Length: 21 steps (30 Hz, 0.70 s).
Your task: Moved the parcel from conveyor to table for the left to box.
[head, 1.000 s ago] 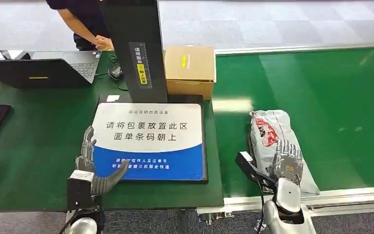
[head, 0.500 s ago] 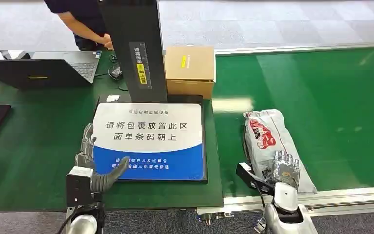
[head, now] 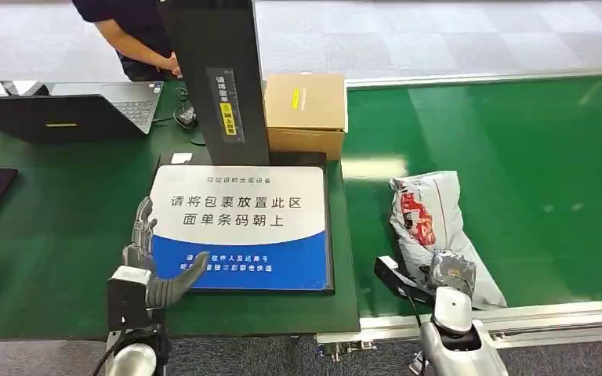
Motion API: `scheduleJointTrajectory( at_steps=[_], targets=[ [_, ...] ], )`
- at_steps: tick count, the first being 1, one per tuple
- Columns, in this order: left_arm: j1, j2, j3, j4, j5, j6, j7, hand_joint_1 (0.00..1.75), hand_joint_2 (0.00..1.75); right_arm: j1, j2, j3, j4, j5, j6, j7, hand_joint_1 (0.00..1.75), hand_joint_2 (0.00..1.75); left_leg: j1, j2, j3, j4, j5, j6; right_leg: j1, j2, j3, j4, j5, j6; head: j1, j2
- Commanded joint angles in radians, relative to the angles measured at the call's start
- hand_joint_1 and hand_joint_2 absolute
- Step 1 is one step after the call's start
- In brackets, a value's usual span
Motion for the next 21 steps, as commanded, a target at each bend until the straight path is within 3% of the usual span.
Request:
scheduleJointTrajectory(
  at_steps=[1,10,18,21],
  targets=[
    [-0.009,-0.001,0.013,0.025,-0.007,-0.002,-0.007,0.0,1.75,-0.002,-0.05,0.119,-0.057,0.007,-0.128,0.036,1.75,1.75,0.0,0.001,0.002,-0.001,-0.001,0.0,0.0,0.0,0.002,0.0,-0.001,-0.003,0.0,0.0],
    [0.004,-0.004,0.022,0.028,-0.017,0.004,-0.024,0.0,1.75,-0.002,-0.101,0.216,-0.206,0.007,-0.384,0.034,1.75,1.75,-0.001,0.002,0.004,-0.001,-0.001,0.0,0.0,0.0,0.003,0.0,-0.001,-0.004,0.0,0.0],
    [-0.032,-0.003,0.0,0.083,-0.018,0.004,-0.037,0.0,1.75,-0.022,-0.181,0.357,-0.291,0.007,-0.517,0.034,1.75,1.75,-0.001,0.0,0.002,-0.001,0.0,0.0,0.0,-0.001,0.002,0.0,-0.001,-0.002,0.0,0.0],
    [-0.047,0.002,-0.008,0.098,-0.017,0.005,-0.043,0.0,1.75,-0.062,-0.169,0.443,-0.27,0.007,-0.541,-0.037,1.75,1.75,0.0,0.001,0.001,-0.001,0.0,0.0,0.0,0.0,0.001,0.0,0.0,-0.002,0.0,0.0]
  ],
)
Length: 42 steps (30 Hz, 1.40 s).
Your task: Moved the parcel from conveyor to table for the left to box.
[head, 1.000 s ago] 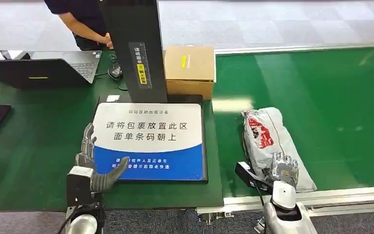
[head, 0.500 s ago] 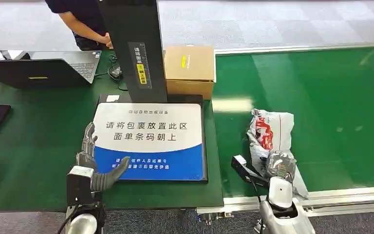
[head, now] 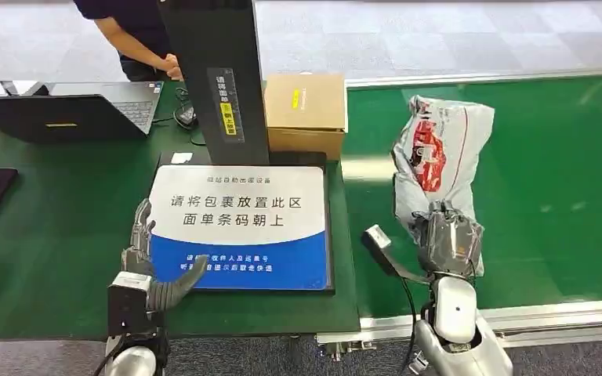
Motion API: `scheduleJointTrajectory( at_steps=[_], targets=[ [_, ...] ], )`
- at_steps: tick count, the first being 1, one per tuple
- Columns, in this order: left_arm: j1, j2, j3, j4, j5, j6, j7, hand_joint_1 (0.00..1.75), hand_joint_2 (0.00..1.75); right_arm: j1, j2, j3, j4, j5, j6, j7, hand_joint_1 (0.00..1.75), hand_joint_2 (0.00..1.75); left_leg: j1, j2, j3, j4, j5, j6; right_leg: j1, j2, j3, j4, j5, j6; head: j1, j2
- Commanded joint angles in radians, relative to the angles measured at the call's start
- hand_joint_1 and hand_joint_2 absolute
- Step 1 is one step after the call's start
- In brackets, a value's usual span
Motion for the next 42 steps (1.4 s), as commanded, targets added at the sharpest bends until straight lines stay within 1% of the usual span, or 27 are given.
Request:
scheduleJointTrajectory(
  at_steps=[1,2,3,4,5,7,9,10,11,12,16,17,18,21,23,25,27,28,29,30,33,35,37,39,40,41,42],
  targets=[
    [-0.061,0.006,-0.019,0.1,0.0,0.002,-0.008,0.0,1.75,-0.081,-0.04,0.26,-0.007,0.007,-0.041,-0.119,1.75,1.75,0.0,0.003,0.003,-0.001,0.0,0.0,0.0,0.001,0.001,0.0,0.0,-0.003,0.0,0.0],
    [-0.062,0.008,-0.02,0.103,0.001,0.003,-0.01,0.0,1.75,-0.079,-0.021,0.252,-0.003,0.007,-0.038,-0.146,1.75,1.75,0.0,0.003,0.002,-0.001,0.0,0.0,0.0,0.002,0.001,0.0,0.0,-0.002,0.0,0.0],
    [-0.065,0.009,-0.021,0.106,0.003,0.003,-0.011,0.0,1.75,-0.099,-0.024,0.292,0.011,0.007,-0.033,-0.142,1.75,1.75,0.0,0.003,0.002,-0.001,0.0,0.0,0.0,0.002,0.001,0.0,0.0,-0.002,0.0,0.0],
    [-0.071,0.012,-0.025,0.114,0.006,0.004,-0.015,0.0,1.75,-0.126,-0.001,0.358,0.048,0.007,-0.025,-0.155,1.75,1.75,0.0,0.003,0.003,-0.002,0.0,0.0,0.001,0.001,0.002,-0.001,0.0,-0.003,0.0,0.0],
    [-0.071,0.012,-0.025,0.114,0.006,0.004,-0.015,0.0,1.75,-0.126,-0.001,0.358,0.048,0.007,-0.025,-0.155,1.75,1.75,0.0,0.004,0.003,-0.001,0.0,0.0,0.001,0.003,0.001,-0.001,0.0,-0.002,0.0,0.0],
    [-0.086,0.019,-0.034,0.131,0.013,0.006,-0.02,0.0,1.75,-0.145,0.076,0.387,0.125,0.007,-0.012,-0.278,1.75,1.75,0.0,0.005,0.004,-0.002,0.0,-0.001,0.001,0.004,0.002,-0.001,0.001,-0.003,0.0,0.0],
    [-0.092,0.02,-0.036,0.137,0.015,0.006,-0.021,0.0,1.75,-0.164,0.093,0.405,0.161,0.007,-0.009,-0.294,1.75,1.75,0.001,0.003,0.003,-0.002,0.0,0.0,0.002,0.002,0.002,-0.001,0.001,-0.002,0.0,0.0],
    [-0.099,0.023,-0.041,0.144,0.02,0.009,-0.023,0.0,1.75,-0.193,0.131,0.417,0.234,0.007,-0.006,-0.369,1.75,1.75,0.001,0.004,0.005,-0.003,0.0,-0.001,0.002,0.003,0.003,-0.002,0.001,-0.004,0.0,0.0],
    [-0.101,0.024,-0.042,0.145,0.022,0.01,-0.024,0.0,1.75,-0.209,0.14,0.424,0.261,0.007,-0.006,-0.391,1.75,1.75,0.001,0.005,0.007,-0.004,0.0,-0.001,0.002,0.003,0.004,-0.002,0.0,-0.005,0.0,0.0],
    [-0.103,0.025,-0.043,0.145,0.023,0.012,-0.024,0.0,1.75,-0.23,0.155,0.438,0.308,0.007,-0.015,-0.418,1.75,1.75,0.001,0.004,0.003,-0.002,0.0,-0.001,0.002,0.003,0.002,-0.001,0.001,-0.002,0.0,0.0],
    [-0.093,0.033,-0.05,0.135,0.026,0.019,-0.026,0.0,1.75,-0.274,0.17,0.494,0.38,0.007,-0.043,-0.42,1.75,1.75,0.001,0.006,0.007,-0.004,0.0,0.0,0.002,0.004,0.005,-0.002,0.001,-0.004,0.0,0.0],
    [-0.089,0.037,-0.053,0.132,0.028,0.023,-0.027,0.0,1.75,-0.296,0.175,0.513,0.397,0.007,-0.033,-0.418,1.75,1.75,0.001,0.003,0.003,-0.001,0.0,0.0,0.002,0.002,0.001,0.0,0.001,-0.002,0.0,0.0],
    [-0.087,0.041,-0.057,0.131,0.031,0.028,-0.029,0.0,1.75,-0.308,0.185,0.527,0.409,0.007,-0.029,-0.422,1.75,1.75,0.001,0.005,0.005,-0.002,0.0,0.0,0.002,0.003,0.003,-0.001,0.001,-0.003,0.0,0.0],
    [-0.084,0.047,-0.064,0.127,0.035,0.035,-0.03,0.0,1.75,-0.335,0.2,0.539,0.437,0.007,-0.029,-0.428,1.75,1.75,0.001,0.003,0.002,-0.001,0.0,0.0,0.001,0.002,0.001,0.0,0.0,-0.002,0.0,0.0],
    [-0.082,0.045,-0.069,0.119,0.035,0.036,-0.03,0.0,1.75,-0.354,0.208,0.541,0.461,0.007,-0.021,-0.429,1.75,1.75,0.0,0.004,0.005,-0.003,0.0,0.0,0.001,0.003,0.003,0.0,0.0,-0.004,0.0,0.0],
    [-0.084,0.038,-0.072,0.112,0.035,0.035,-0.025,0.0,1.75,-0.399,0.201,0.579,0.515,0.007,-0.028,-0.379,1.75,1.75,0.001,0.003,0.004,-0.002,0.0,-0.001,0.001,0.001,0.003,0.0,0.0,-0.004,0.0,0.0],
    [-0.093,0.033,-0.08,0.108,0.033,0.023,-0.015,0.0,1.75,-0.425,0.208,0.574,0.563,0.007,-0.046,-0.374,1.75,1.75,0.001,0.003,0.004,-0.001,0.0,0.0,0.001,0.002,0.002,0.0,0.0,-0.003,0.0,0.0],
    [-0.098,0.034,-0.083,0.11,0.032,0.021,-0.012,0.0,1.75,-0.452,0.196,0.606,0.589,0.007,-0.069,-0.339,0.4,1.75,0.0,0.002,0.002,-0.001,0.0,0.0,0.001,0.001,0.001,0.001,0.0,-0.002,0.0,0.0],
    [-0.1,0.035,-0.084,0.111,0.032,0.022,-0.012,0.0,1.75,-0.456,0.197,0.61,0.597,0.007,-0.094,-0.325,0.4,1.75,0.001,0.002,0.003,-0.001,0.0,0.0,0.001,0.001,0.002,0.0,0.0,-0.003,0.0,0.0],
    [-0.103,0.036,-0.085,0.113,0.033,0.022,-0.011,0.0,1.75,-0.461,0.197,0.605,0.61,0.007,-0.117,-0.322,0.0,1.75,0.0,0.001,0.003,-0.001,0.0,0.0,0.001,0.0,0.002,0.001,0.0,-0.003,0.0,0.0],
    [-0.109,0.045,-0.088,0.12,0.04,0.025,-0.008,0.0,1.75,-0.454,0.201,0.576,0.602,0.007,-0.147,-0.307,0.0,1.75,0.001,0.001,0.002,-0.001,0.001,0.0,0.001,0.0,0.002,0.0,0.0,-0.002,0.0,0.0],
    [-0.108,0.045,-0.087,0.12,0.042,0.027,-0.008,0.0,1.75,-0.462,0.183,0.59,0.587,0.007,-0.165,-0.264,0.0,1.75,0.0,0.0,0.002,-0.001,0.001,0.0,0.001,-0.001,0.002,0.001,0.0,-0.002,0.0,0.0],
    [-0.108,0.044,-0.088,0.12,0.043,0.029,-0.009,0.0,1.75,-0.45,0.178,0.577,0.571,0.007,-0.175,-0.255,0.0,1.75,0.001,0.0,0.002,-0.001,0.0,0.0,0.001,-0.001,0.002,0.0,0.0,-0.002,0.0,0.0],
    [-0.11,0.041,-0.087,0.122,0.045,0.032,-0.016,0.0,1.75,-0.434,0.179,0.552,0.556,0.007,-0.168,-0.278,0.0,1.75,0.001,0.0,0.003,-0.001,0.0,0.0,0.001,-0.001,0.002,0.0,0.0,-0.003,0.0,0.0],
    [-0.11,0.041,-0.088,0.121,0.048,0.032,-0.016,0.0,1.75,-0.421,0.188,0.526,0.551,0.007,-0.164,-0.299,0.0,0.0,0.001,-0.001,0.004,-0.002,0.0,0.0,0.001,-0.002,0.004,0.0,-0.001,-0.004,0.0,0.0],
    [-0.112,0.042,-0.09,0.121,0.048,0.033,-0.016,0.0,1.75,-0.399,0.198,0.483,0.536,0.007,-0.162,-0.335,0.0,0.0,0.001,-0.001,0.005,-0.002,0.0,0.0,0.001,-0.003,0.005,0.0,-0.001,-0.004,0.0,0.0],
    [-0.112,0.042,-0.09,0.12,0.048,0.034,-0.016,0.0,1.75,-0.393,0.2,0.473,0.531,0.007,-0.162,-0.341,0.0,0.0,0.001,-0.001,0.002,-0.001,0.0,0.0,0.001,-0.002,0.002,0.0,0.0,-0.002,0.0,0.0]
  ],
)
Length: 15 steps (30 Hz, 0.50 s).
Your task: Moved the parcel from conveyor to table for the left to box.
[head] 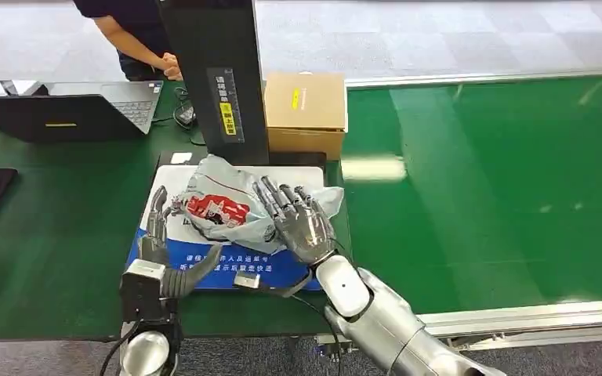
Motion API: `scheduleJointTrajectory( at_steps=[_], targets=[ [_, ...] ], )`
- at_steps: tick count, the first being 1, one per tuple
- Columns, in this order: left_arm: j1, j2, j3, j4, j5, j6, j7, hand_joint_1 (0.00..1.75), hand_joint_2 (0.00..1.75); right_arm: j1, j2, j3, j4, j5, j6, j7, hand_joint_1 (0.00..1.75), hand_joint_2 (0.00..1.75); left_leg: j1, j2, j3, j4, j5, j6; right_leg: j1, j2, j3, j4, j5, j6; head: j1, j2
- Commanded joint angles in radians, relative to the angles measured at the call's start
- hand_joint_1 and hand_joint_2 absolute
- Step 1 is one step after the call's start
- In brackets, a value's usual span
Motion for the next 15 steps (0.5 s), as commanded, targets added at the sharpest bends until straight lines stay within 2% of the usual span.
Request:
scheduleJointTrajectory(
  at_steps=[1,3,6,10,11,12,13,14,15],
  targets=[
    [-0.035,0.031,-0.023,0.047,0.007,0.004,-0.001,0.0,1.75,0.031,0.012,-0.092,0.008,0.007,0.002,-0.1,0.0,0.0,0.0,-0.001,0.003,-0.002,0.0,0.0,0.001,-0.002,0.003,-0.001,-0.001,-0.002,0.0,0.0],
    [-0.037,0.03,-0.022,0.047,0.008,0.004,0.001,0.0,1.75,0.048,0.017,-0.116,-0.018,0.005,-0.004,-0.119,0.0,0.0,0.0,-0.001,0.003,-0.001,0.0,0.0,0.001,-0.003,0.003,-0.001,-0.001,-0.003,0.0,0.0],
    [-0.04,0.027,-0.019,0.05,0.008,0.004,0.005,0.0,1.75,0.093,0.032,-0.183,-0.092,-0.046,-0.02,-0.206,0.0,0.0,0.0,-0.001,0.002,-0.001,0.0,0.0,0.001,-0.002,0.002,0.0,-0.001,-0.002,0.0,0.0],
    [-0.04,0.019,-0.016,0.042,0.004,0.001,0.011,0.0,1.75,0.144,0.039,-0.234,-0.187,-0.15,-0.033,-0.303,0.0,0.0,0.0,-0.002,0.002,-0.001,0.0,0.0,0.0,-0.003,0.002,0.0,-0.001,-0.003,0.0,0.0],
    [-0.04,0.017,-0.015,0.039,0.0,-0.001,0.013,0.0,1.75,0.175,0.043,-0.257,-0.271,-0.246,-0.033,-0.368,0.0,0.0,0.0,-0.002,0.002,-0.001,0.0,0.0,0.001,-0.003,0.002,0.0,-0.001,-0.002,0.0,0.0],
    [-0.04,0.017,-0.015,0.039,0.0,-0.001,0.013,0.0,1.75,0.175,0.043,-0.257,-0.271,-0.246,-0.033,-0.368,0.0,0.0,0.0,-0.002,0.002,-0.001,-0.001,0.0,0.001,-0.004,0.003,0.0,-0.002,-0.003,0.0,0.0],
    [-0.042,0.015,-0.014,0.038,-0.004,-0.002,0.016,0.0,1.75,0.222,0.058,-0.311,-0.381,-0.366,-0.033,-0.471,0.0,1.75,0.0,-0.002,0.001,-0.001,0.0,0.0,0.001,-0.003,0.001,0.0,-0.001,-0.002,0.0,0.0],
    [-0.043,0.014,-0.013,0.039,-0.005,-0.002,0.016,0.0,1.75,0.248,0.083,-0.353,-0.419,-0.442,-0.033,-0.553,0.0,1.75,0.0,-0.002,0.004,-0.001,-0.001,0.0,0.001,-0.005,0.005,0.0,-0.003,-0.005,0.0,0.0],
    [-0.044,0.014,-0.013,0.041,-0.006,-0.002,0.017,0.0,1.75,0.268,0.099,-0.381,-0.439,-0.524,-0.033,-0.627,0.0,1.75,0.0,-0.002,0.0,0.0,0.0,0.0,0.001,-0.003,0.0,0.0,-0.001,-0.002,0.0,0.0]
  ],
)
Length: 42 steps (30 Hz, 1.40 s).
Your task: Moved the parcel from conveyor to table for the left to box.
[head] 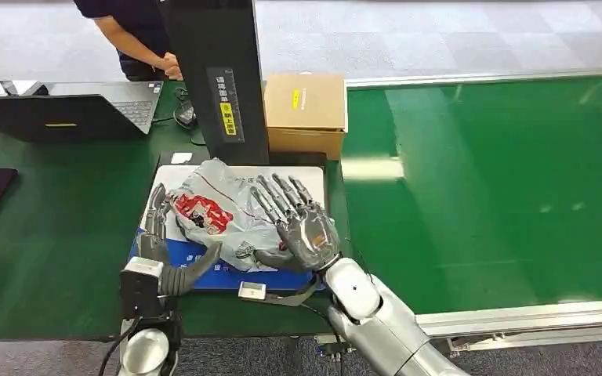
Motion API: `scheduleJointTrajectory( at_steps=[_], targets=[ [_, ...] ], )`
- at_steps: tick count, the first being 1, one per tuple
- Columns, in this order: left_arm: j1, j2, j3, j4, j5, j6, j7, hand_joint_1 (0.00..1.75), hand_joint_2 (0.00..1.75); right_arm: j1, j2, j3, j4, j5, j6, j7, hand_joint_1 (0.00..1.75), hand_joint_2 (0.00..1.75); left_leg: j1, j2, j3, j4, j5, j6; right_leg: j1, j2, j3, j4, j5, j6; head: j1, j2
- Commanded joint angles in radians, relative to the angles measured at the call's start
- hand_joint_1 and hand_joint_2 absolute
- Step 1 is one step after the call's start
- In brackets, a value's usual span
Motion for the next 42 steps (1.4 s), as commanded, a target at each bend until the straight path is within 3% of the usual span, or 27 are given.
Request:
scheduleJointTrajectory(
  at_steps=[1,2,5,17,29,37,42],
  targets=[
    [-0.037,0.016,-0.013,0.047,-0.013,-0.004,0.013,0.0,1.75,0.178,0.066,-0.226,-0.339,-0.514,-0.008,-0.408,0.0,1.75,0.0,-0.002,0.002,-0.001,-0.001,0.0,0.001,-0.004,0.002,0.001,-0.002,-0.003,0.0,0.0],
    [-0.041,0.024,-0.019,0.056,-0.011,-0.003,0.015,0.0,1.75,0.191,0.039,-0.215,-0.37,-0.636,-0.008,-0.44,0.0,1.75,0.0,-0.003,0.001,0.0,0.0,0.0,0.001,-0.005,0.002,0.0,-0.002,-0.002,0.0,0.0],
    [-0.037,0.031,-0.021,0.066,-0.011,0.012,0.007,0.0,1.75,0.201,0.018,-0.214,-0.398,-0.734,0.019,-0.454,0.0,1.75,0.0,-0.004,0.003,-0.002,0.0,0.0,0.001,-0.005,0.004,-0.001,-0.002,-0.003,0.0,0.0],
    [-0.014,0.082,-0.05,0.024,-0.089,0.035,0.022,0.0,1.75,0.244,0.008,-0.293,-0.474,-0.961,0.066,-0.543,0.0,1.75,0.0,-0.002,0.004,-0.002,-0.001,0.0,0.001,-0.004,0.004,-0.001,-0.002,-0.003,0.0,0.0],
    [0.007,0.242,-0.139,-0.016,-0.481,-0.123,0.217,0.0,1.75,0.292,0.04,-0.368,-0.508,-1.008,0.183,-0.546,0.0,1.75,0.0,0.001,0.004,-0.002,-0.001,0.0,0.001,-0.001,0.003,-0.001,-0.001,-0.004,0.0,0.0],
    [-0.085,0.278,-0.157,0.101,-0.529,-0.17,0.25,0.0,1.75,0.294,0.041,-0.375,-0.489,-1.008,0.193,-0.549,0.0,1.75,0.0,-0.002,0.004,-0.003,0.0,0.0,0.001,-0.004,0.004,-0.001,-0.001,-0.004,0.0,0.0],
    [-0.194,0.265,-0.164,0.243,-0.512,-0.185,0.224,0.0,1.75,0.294,0.041,-0.378,-0.483,-1.008,0.185,-0.554,0.0,1.75,0.0,-0.002,0.003,-0.002,0.001,0.0,0.0,-0.004,0.003,-0.001,-0.001,-0.002,0.0,0.0]
  ],
)
